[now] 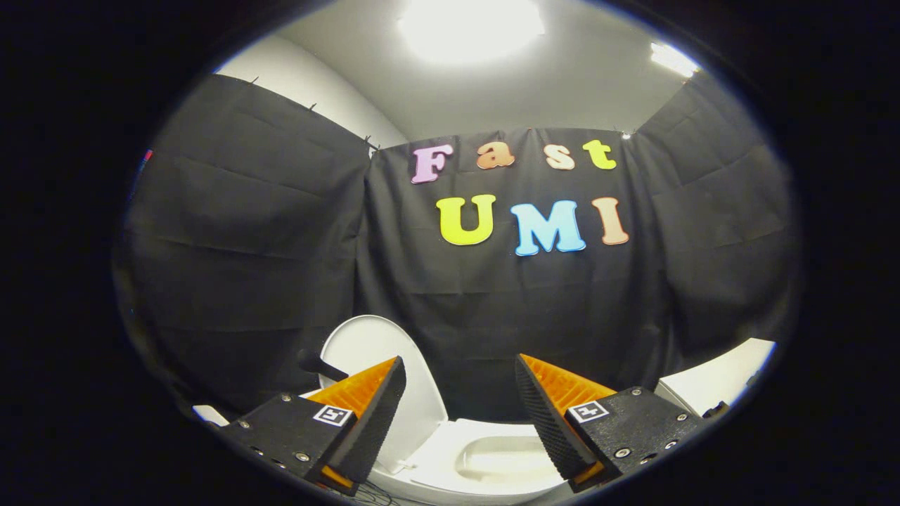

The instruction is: Open the toilet lid.

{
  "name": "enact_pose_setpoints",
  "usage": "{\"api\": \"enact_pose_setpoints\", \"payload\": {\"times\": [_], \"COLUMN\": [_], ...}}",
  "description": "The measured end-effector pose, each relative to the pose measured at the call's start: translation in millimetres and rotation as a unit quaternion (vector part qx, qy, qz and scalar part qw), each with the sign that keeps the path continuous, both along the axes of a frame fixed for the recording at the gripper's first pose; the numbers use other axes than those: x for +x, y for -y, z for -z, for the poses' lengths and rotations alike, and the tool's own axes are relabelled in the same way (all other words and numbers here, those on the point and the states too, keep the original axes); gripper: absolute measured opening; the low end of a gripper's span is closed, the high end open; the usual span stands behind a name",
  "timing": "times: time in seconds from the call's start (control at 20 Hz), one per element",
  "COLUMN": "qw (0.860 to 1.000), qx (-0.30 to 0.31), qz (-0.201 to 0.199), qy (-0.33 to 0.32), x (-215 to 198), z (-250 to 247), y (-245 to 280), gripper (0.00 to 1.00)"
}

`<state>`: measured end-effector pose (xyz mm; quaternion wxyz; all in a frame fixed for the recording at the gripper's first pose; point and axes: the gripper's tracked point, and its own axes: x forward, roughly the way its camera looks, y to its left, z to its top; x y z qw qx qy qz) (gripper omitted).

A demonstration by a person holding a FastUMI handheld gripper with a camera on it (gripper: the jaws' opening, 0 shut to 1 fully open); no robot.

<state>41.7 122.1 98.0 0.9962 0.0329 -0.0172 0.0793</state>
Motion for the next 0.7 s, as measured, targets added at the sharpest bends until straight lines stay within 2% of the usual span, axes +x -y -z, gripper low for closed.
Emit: {"api": "enact_pose_setpoints", "payload": {"times": [0.25, 0.7], "qw": [0.999, 0.997], "qx": [-0.035, -0.049], "qz": [0.035, 0.059], "qy": [0.021, 0.002], "x": [-19, -38], "z": [13, 57], "y": [43, 87], "gripper": [0.95, 0.96]}}
